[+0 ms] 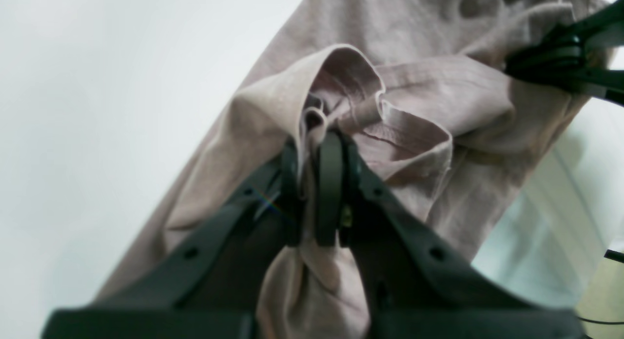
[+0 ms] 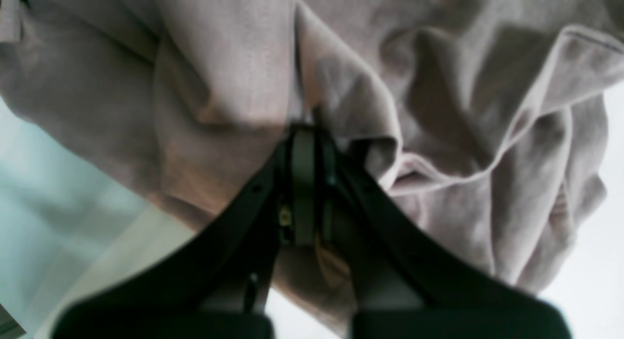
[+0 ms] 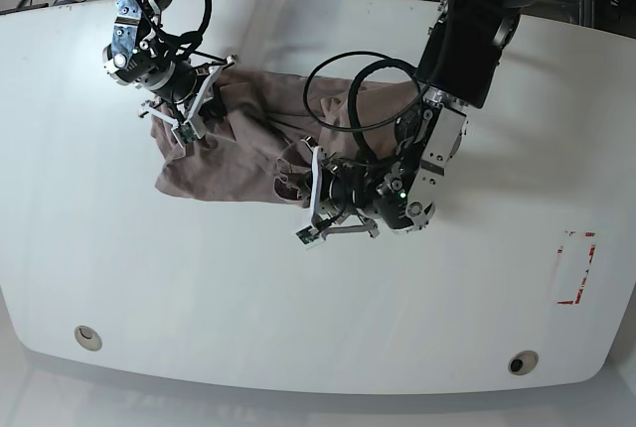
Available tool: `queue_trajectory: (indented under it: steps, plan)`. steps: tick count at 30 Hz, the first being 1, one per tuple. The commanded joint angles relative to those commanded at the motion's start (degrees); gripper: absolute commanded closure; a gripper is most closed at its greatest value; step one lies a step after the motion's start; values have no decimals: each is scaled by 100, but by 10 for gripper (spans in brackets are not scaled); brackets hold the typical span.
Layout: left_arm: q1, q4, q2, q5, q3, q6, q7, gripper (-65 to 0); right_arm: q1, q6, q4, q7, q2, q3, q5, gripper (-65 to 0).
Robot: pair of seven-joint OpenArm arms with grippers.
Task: Layout the t-shirt on the table in an organized manner, then fold the t-shirt properly
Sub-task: 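Push the folded layer with the left gripper toward the right gripper, then move the left gripper back to grasp the shirt's folded edge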
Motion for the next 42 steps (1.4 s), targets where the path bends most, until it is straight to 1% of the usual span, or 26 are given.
queue_trajectory:
  steps: [3,8,10,12,15,16,17,19,22,26,29,30,31,33,34,36,39,41,42]
  plan:
    - [0,-211,79,0,0,0,-114,-10,0,0,0,0,0,0,-9,-16]
    - [0,-343,114,0,26,0,-229,-13,0,0,0,0,0,0,-9,-16]
    - [0,-352,176,0,26,0,-255,-26,0,0,0,0,0,0,-9,-16]
    - [0,-378,185,0,9,0,-255,-79,0,0,0,0,9,0,-9,-16]
    - [-9,-369,193,0,9,44,-255,-193,9,0,0,0,9,-9,-9,-16]
    - [-35,-352,193,0,9,141,-264,-256,18,0,0,0,0,-9,-9,-16]
    - [-62,-352,193,0,9,193,-264,-281,18,0,0,0,0,-9,-9,-16]
    - [-158,-343,193,-18,18,448,-255,-385,35,0,0,0,0,-9,-9,-16]
    - [-211,-220,193,-35,18,545,-229,-444,44,0,0,0,0,-9,-9,-16]
    - [-264,431,185,-62,-18,466,-62,-476,44,0,0,0,0,-18,-18,-16]
    - [-246,1011,149,-167,-123,378,35,-482,44,0,-9,0,0,-18,-18,-16]
    - [-229,1222,88,-193,-202,360,35,-481,53,0,-9,0,0,-18,-18,-16]
    - [-149,1486,-70,-211,-308,352,35,-478,53,0,-9,0,0,-18,-18,-16]
    - [62,1776,-264,-220,-475,352,35,-478,53,0,-9,0,9,-18,-18,-16]
    - [237,1952,-404,-211,-659,360,9,-478,53,0,-9,0,9,-18,-18,-16]
    - [431,2084,-580,-211,-897,360,-62,-478,53,0,-9,0,18,-18,-18,-16]
    - [967,2303,-897,-202,-1240,360,-466,-476,53,0,-9,0,18,-18,-26,-16]
    - [1248,2409,-1090,-149,-1336,360,-765,-472,53,0,-9,0,18,-18,-26,-16]
    - [1433,2479,-1222,-88,-1354,360,-914,-458,53,0,-9,0,18,-18,-26,-16]
